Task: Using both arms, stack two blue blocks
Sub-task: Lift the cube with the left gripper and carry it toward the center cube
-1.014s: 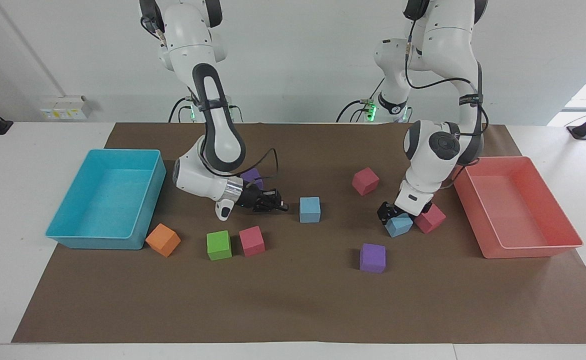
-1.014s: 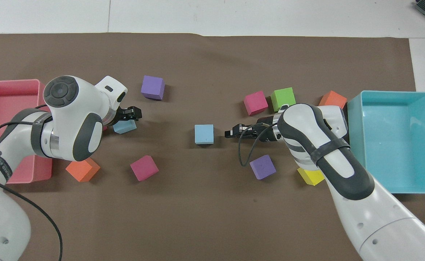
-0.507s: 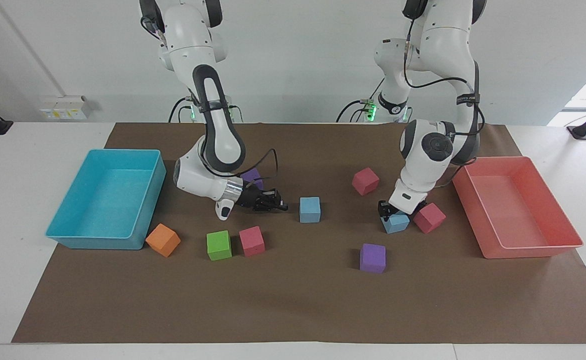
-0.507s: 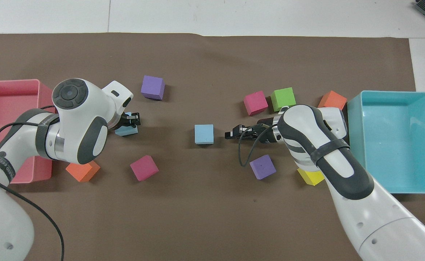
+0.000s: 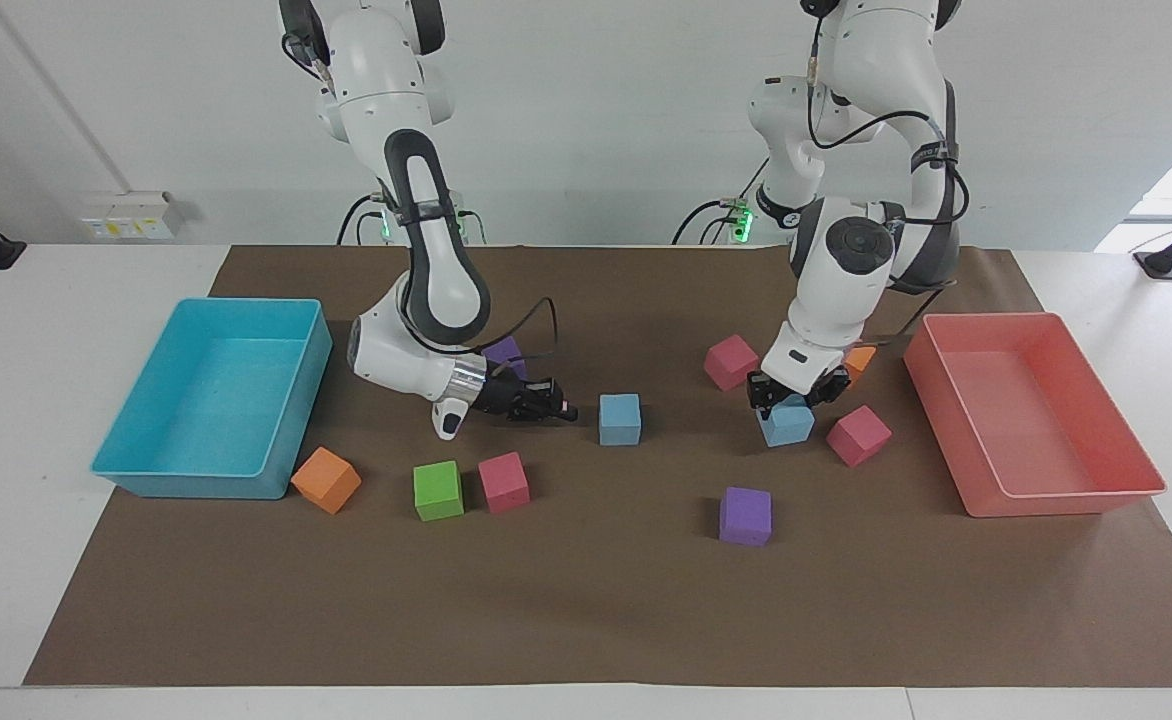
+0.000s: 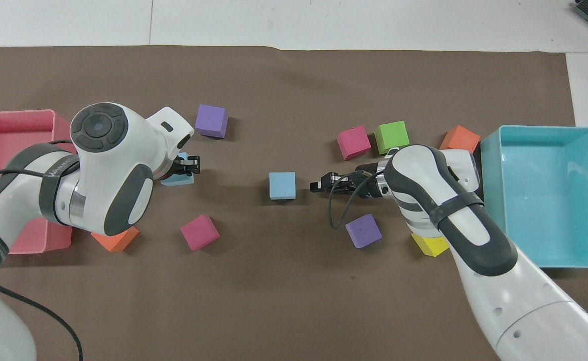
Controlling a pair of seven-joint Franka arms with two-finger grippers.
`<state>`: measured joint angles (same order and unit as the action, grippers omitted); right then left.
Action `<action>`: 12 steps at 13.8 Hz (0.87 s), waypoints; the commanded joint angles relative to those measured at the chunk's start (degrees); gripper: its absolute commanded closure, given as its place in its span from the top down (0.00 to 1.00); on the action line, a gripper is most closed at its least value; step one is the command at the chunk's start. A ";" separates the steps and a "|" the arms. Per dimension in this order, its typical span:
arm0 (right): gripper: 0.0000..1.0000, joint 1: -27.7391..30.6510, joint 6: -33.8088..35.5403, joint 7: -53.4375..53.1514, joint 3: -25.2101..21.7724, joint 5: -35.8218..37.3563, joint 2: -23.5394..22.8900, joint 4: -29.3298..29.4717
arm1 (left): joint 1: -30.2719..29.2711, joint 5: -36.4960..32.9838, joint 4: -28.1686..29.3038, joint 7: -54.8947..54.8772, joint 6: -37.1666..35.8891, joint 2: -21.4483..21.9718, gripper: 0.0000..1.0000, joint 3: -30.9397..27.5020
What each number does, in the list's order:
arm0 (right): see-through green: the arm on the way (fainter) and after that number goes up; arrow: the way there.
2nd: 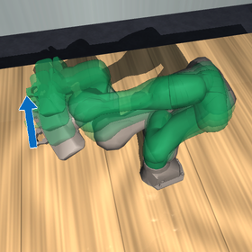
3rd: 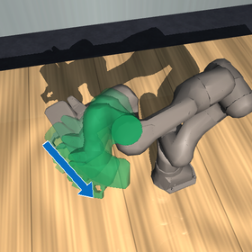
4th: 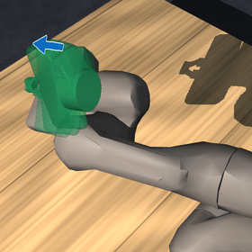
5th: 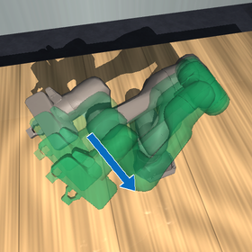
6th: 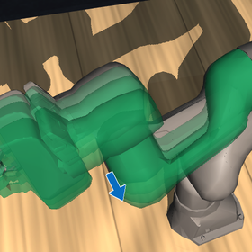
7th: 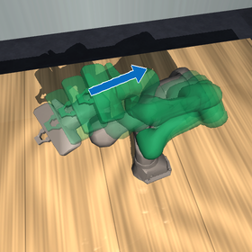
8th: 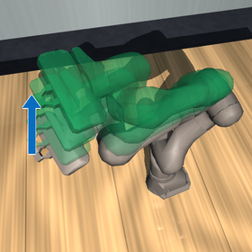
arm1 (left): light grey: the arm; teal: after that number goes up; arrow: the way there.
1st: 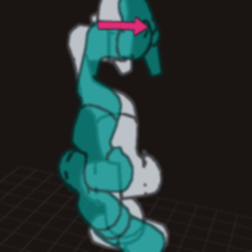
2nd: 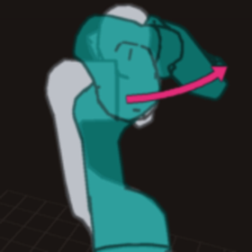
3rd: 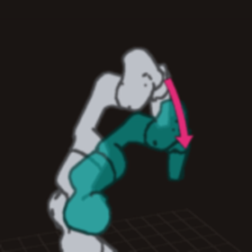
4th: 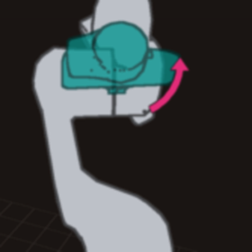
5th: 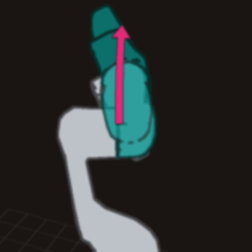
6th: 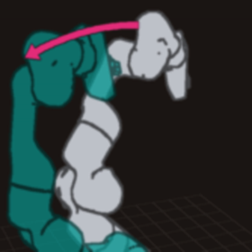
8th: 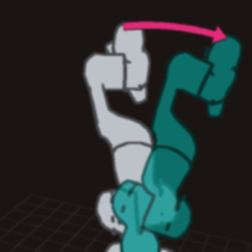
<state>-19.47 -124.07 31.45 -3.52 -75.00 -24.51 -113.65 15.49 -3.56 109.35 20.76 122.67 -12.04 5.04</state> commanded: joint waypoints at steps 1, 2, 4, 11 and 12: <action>0.00 -0.48 -0.82 -0.95 0.10 -1.38 0.52 -0.70 | 3.84 -1.97 -2.12 3.05 -1.91 -0.18 0.02 -0.82; 0.00 -0.56 -1.00 -0.95 0.10 -1.38 0.52 -0.70 | 5.68 -2.67 -2.56 3.93 -1.99 -0.27 0.02 -0.82; 0.00 -0.57 -1.35 -0.95 0.10 -1.38 0.52 -0.70 | 7.36 -2.76 -5.89 4.64 -2.69 -1.06 0.00 -0.64; 0.00 -0.65 -1.79 -1.04 0.10 -1.38 0.52 -0.70 | 14.83 -1.19 -15.65 9.03 -4.89 -6.77 0.00 -0.56; 0.00 -0.65 -1.70 -1.04 0.10 -1.38 0.52 -0.70 | 15.62 0.47 -15.92 9.04 -5.07 -7.21 0.00 -0.64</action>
<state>-19.93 -124.84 31.12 -3.53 -75.01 -24.51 -113.69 29.45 -4.37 97.45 28.82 120.17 -16.83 5.31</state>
